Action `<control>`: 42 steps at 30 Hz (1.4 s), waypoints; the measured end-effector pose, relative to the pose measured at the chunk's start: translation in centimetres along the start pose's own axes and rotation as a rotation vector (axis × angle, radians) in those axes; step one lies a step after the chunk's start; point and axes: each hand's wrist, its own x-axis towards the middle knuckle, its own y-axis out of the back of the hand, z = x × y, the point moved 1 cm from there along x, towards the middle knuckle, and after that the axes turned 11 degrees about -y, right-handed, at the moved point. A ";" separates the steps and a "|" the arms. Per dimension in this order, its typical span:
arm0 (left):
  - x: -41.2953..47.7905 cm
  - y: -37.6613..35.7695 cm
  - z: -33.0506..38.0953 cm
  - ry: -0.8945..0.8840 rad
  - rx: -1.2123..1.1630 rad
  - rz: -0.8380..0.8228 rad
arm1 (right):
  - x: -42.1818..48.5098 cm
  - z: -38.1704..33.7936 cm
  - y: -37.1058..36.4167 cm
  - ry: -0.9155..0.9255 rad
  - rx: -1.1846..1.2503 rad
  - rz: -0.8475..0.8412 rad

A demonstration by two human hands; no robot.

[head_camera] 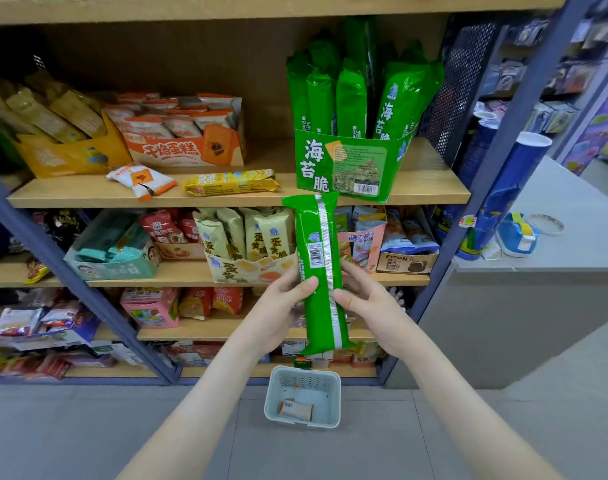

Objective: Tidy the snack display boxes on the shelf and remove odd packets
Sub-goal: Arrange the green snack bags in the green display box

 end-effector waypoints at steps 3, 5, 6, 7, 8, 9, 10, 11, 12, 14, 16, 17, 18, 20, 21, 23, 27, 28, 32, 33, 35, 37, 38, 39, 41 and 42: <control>0.0 -0.3 0.2 -0.028 0.089 -0.014 | 0.2 -0.2 0.1 -0.003 -0.005 0.046; 0.1 -0.7 0.5 -0.047 0.120 0.054 | 0.3 -0.3 0.0 0.010 -0.099 0.076; 0.2 -0.8 0.7 -0.062 0.154 0.084 | 0.4 -0.4 -0.1 0.015 -0.159 0.094; 0.3 -0.9 0.9 -0.080 0.211 0.103 | 0.5 -0.5 -0.2 0.019 -0.208 0.105; 0.4 -0.9 1.0 -0.099 0.281 0.103 | 0.6 -0.4 -0.3 0.019 -0.226 0.106; 0.5 -0.8 1.2 -0.108 0.328 0.089 | 0.6 -0.4 -0.3 0.018 -0.214 0.098; 0.6 -0.7 1.4 -0.112 0.340 0.083 | 0.6 -0.3 -0.2 0.018 -0.185 0.085; 0.6 -0.7 1.7 -0.106 0.315 0.083 | 0.6 -0.3 -0.1 0.017 -0.158 0.073; 0.6 -0.6 1.9 -0.092 0.285 0.076 | 0.5 -0.3 0.0 0.013 -0.145 0.067; 0.6 -0.5 2.2 -0.074 0.275 0.034 | 0.4 -0.3 0.1 0.009 -0.156 0.060; 0.5 -0.3 2.3 -0.057 0.308 0.003 | 0.4 -0.2 0.1 0.004 -0.155 0.032; 0.6 -0.1 2.3 -0.050 0.352 0.000 | 0.3 -0.2 0.1 0.001 -0.147 0.012; 0.7 0.1 2.2 -0.042 0.411 -0.011 | 0.2 -0.3 0.0 -0.002 -0.139 -0.003; 0.9 0.1 2.5 -0.044 0.524 -0.008 | 0.2 -0.4 -0.1 -0.010 -0.131 -0.014; 1.0 -0.1 2.8 -0.079 0.610 0.003 | 0.3 -0.4 0.0 -0.014 -0.127 -0.013; 1.3 -0.6 4.0 -0.181 0.814 0.103 | 0.4 -0.3 0.1 -0.023 -0.123 -0.010; 2.0 -0.5 5.6 -0.339 0.823 0.233 | 0.5 -0.3 0.3 -0.051 -0.121 -0.060; 2.1 -0.5 5.7 -0.353 0.862 0.222 | 0.5 -0.4 0.4 -0.051 -0.117 -0.068; 2.0 -0.4 5.7 -0.401 0.912 0.233 | 0.7 -0.6 0.5 -0.043 -0.081 -0.083; 2.0 -0.3 5.6 -0.389 0.893 0.238 | 0.7 -0.8 0.4 -0.047 -0.088 -0.078; 2.0 -0.3 5.6 -0.350 0.795 0.213 | 0.8 -1.3 -0.1 -0.042 -0.130 -0.036; 2.0 -0.6 5.7 -0.282 0.648 0.164 | 1.0 -2.2 -0.8 0.009 -0.211 0.088; 2.0 -0.8 5.6 -0.244 0.607 0.141 | 1.1 -2.6 -1.1 0.051 -0.256 0.170; 2.1 -1.1 5.6 -0.225 0.589 0.128 | 1.4 -3.0 -1.3 0.093 -0.315 0.250; 2.4 -1.5 6.2 -0.255 0.551 0.149 | 1.8 -4.1 -1.6 0.155 -0.425 0.310; 2.6 -1.6 6.9 -0.289 0.522 0.158 | 1.8 -4.7 -1.5 0.173 -0.440 0.281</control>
